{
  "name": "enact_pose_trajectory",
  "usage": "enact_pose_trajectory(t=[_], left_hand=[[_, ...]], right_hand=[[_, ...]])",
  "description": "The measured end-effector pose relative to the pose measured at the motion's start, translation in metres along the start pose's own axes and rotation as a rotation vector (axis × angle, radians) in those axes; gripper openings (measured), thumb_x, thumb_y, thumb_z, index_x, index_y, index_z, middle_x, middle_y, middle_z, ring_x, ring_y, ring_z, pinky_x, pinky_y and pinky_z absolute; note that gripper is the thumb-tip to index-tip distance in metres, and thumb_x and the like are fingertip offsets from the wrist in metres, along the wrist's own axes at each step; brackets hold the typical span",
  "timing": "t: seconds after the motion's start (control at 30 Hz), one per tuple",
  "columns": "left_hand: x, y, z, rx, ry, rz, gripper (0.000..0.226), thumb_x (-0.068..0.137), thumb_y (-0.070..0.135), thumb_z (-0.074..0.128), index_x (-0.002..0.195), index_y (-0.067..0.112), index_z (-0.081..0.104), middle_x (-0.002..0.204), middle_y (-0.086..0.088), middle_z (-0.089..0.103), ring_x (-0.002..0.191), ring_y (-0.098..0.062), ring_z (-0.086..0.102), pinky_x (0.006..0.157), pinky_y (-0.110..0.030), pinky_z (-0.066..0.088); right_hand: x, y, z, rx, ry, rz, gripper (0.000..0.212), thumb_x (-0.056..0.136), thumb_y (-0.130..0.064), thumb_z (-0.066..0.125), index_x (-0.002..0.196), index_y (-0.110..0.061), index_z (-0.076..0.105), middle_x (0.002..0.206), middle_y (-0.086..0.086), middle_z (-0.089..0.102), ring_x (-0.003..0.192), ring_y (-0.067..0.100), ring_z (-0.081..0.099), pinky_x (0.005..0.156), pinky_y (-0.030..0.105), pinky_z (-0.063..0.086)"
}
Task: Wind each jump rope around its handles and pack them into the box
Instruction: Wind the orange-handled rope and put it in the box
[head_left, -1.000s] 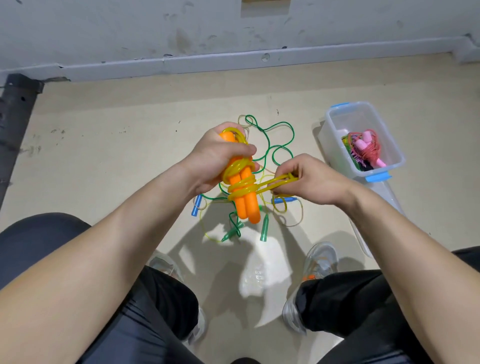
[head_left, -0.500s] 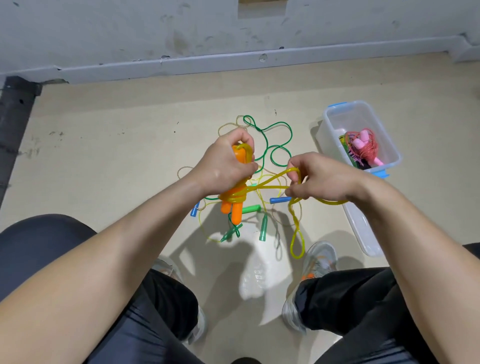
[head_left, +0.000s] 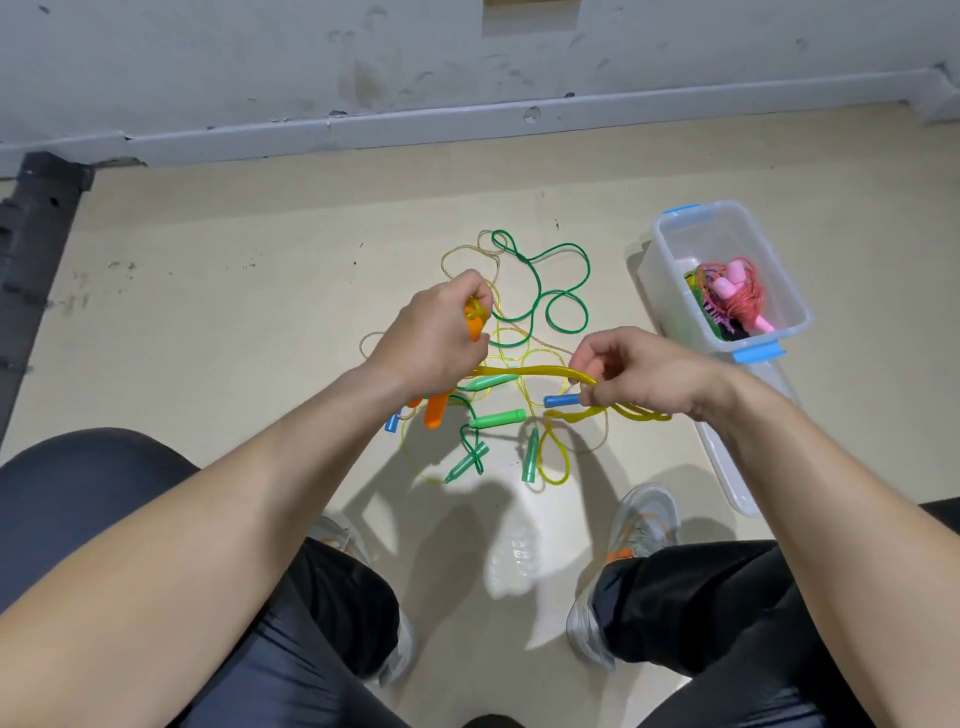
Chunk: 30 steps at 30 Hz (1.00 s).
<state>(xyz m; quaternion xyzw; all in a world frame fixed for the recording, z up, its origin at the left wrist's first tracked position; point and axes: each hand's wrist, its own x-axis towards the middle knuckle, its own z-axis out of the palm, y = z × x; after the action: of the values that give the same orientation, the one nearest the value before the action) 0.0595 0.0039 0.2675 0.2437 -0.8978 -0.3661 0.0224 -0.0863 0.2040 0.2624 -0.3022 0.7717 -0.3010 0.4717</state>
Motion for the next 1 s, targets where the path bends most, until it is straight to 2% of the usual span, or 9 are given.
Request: enact_pose_trajectory(t=[0.1, 0.2, 0.3, 0.47, 0.57, 0.73, 0.8, 0.93, 1.0], left_hand=[[0.001, -0.003, 0.005, 0.042, 0.061, 0.054, 0.028, 0.085, 0.013, 0.068, 0.093, 0.031, 0.048, 0.089, 0.007, 0.054, 0.084, -0.023, 0.053, 0.071, -0.033, 0.043], [0.003, -0.005, 0.007, -0.064, 0.280, 0.067, 0.023, 0.086, 0.014, 0.067, 0.095, 0.028, 0.049, 0.091, 0.006, 0.054, 0.083, -0.017, 0.050, 0.072, -0.030, 0.040], [0.004, 0.002, 0.007, -0.223, 0.505, 0.002, 0.021, 0.085, 0.015, 0.067, 0.093, 0.026, 0.051, 0.087, 0.005, 0.055, 0.078, -0.018, 0.051, 0.072, -0.030, 0.043], [0.014, 0.013, -0.008, -0.772, 0.706, -0.368, 0.031, 0.073, 0.018, 0.072, 0.085, 0.038, 0.051, 0.084, -0.010, 0.065, 0.075, -0.032, 0.070, 0.076, -0.053, 0.059], [0.016, 0.020, -0.006, -1.142, 0.642, -0.555, 0.030, 0.086, -0.001, 0.069, 0.099, 0.018, 0.050, 0.075, -0.010, 0.062, 0.068, -0.032, 0.069, 0.068, -0.046, 0.061], [0.011, 0.028, -0.011, -1.402, 0.431, -0.673, 0.014, 0.092, -0.001, 0.063, 0.100, 0.006, 0.054, 0.059, -0.010, 0.062, 0.060, -0.029, 0.068, 0.057, -0.039, 0.059], [0.010, 0.031, -0.013, -1.429, 0.326, -0.666, 0.008, 0.094, 0.000, 0.061, 0.089, 0.005, 0.057, 0.061, -0.009, 0.061, 0.065, -0.028, 0.068, 0.061, -0.038, 0.059], [0.009, 0.030, -0.013, -1.408, 0.087, -0.616, 0.040, 0.096, 0.003, 0.058, 0.058, 0.010, 0.064, 0.065, -0.010, 0.064, 0.065, -0.025, 0.068, 0.061, -0.033, 0.060], [0.009, 0.028, -0.012, -1.366, -0.039, -0.587, 0.041, 0.096, 0.004, 0.058, 0.056, 0.013, 0.064, 0.073, -0.009, 0.064, 0.069, -0.025, 0.070, 0.064, -0.034, 0.061]], right_hand=[[-0.001, 0.000, 0.005, 0.193, -0.040, -0.063, 0.020, 0.082, 0.002, 0.076, 0.087, -0.012, 0.063, 0.070, -0.001, 0.056, 0.061, 0.009, 0.053, 0.060, 0.025, 0.039], [-0.010, -0.016, 0.018, 0.333, -0.150, -0.051, 0.017, 0.083, -0.013, 0.073, 0.085, -0.013, 0.055, 0.064, -0.003, 0.049, 0.058, 0.014, 0.058, 0.058, 0.026, 0.041], [-0.022, -0.045, 0.057, 0.461, -0.149, -0.082, 0.018, 0.096, -0.018, 0.065, 0.089, -0.016, 0.049, 0.058, -0.006, 0.046, 0.050, 0.010, 0.047, 0.049, 0.023, 0.039], [-0.031, -0.056, 0.122, -0.154, 0.191, -0.267, 0.013, 0.106, -0.033, 0.038, 0.102, -0.037, 0.050, 0.069, -0.008, 0.044, 0.075, 0.022, 0.046, 0.073, 0.045, 0.046], [-0.023, -0.045, 0.130, -0.091, 0.218, -0.222, 0.031, 0.107, -0.034, 0.036, 0.127, -0.027, 0.058, 0.072, -0.009, 0.049, 0.081, 0.019, 0.050, 0.073, 0.037, 0.044], [0.001, -0.018, 0.106, 0.170, 0.215, -0.146, 0.025, 0.102, -0.026, 0.055, 0.084, -0.024, 0.071, 0.055, -0.025, 0.054, 0.057, -0.003, 0.049, 0.061, 0.022, 0.034], [0.007, -0.011, 0.084, 0.120, 0.194, -0.178, 0.025, 0.097, -0.031, 0.064, 0.073, -0.025, 0.069, 0.056, -0.023, 0.057, 0.056, -0.003, 0.050, 0.060, 0.021, 0.036], [0.012, -0.003, 0.046, -0.104, 0.195, -0.311, 0.015, 0.083, -0.043, 0.076, 0.077, -0.032, 0.068, 0.079, -0.008, 0.063, 0.076, 0.009, 0.058, 0.071, 0.026, 0.043], [0.009, -0.005, 0.032, -0.287, 0.206, -0.383, 0.015, 0.081, -0.049, 0.072, 0.080, -0.035, 0.065, 0.086, -0.010, 0.062, 0.084, 0.013, 0.059, 0.075, 0.028, 0.045]])
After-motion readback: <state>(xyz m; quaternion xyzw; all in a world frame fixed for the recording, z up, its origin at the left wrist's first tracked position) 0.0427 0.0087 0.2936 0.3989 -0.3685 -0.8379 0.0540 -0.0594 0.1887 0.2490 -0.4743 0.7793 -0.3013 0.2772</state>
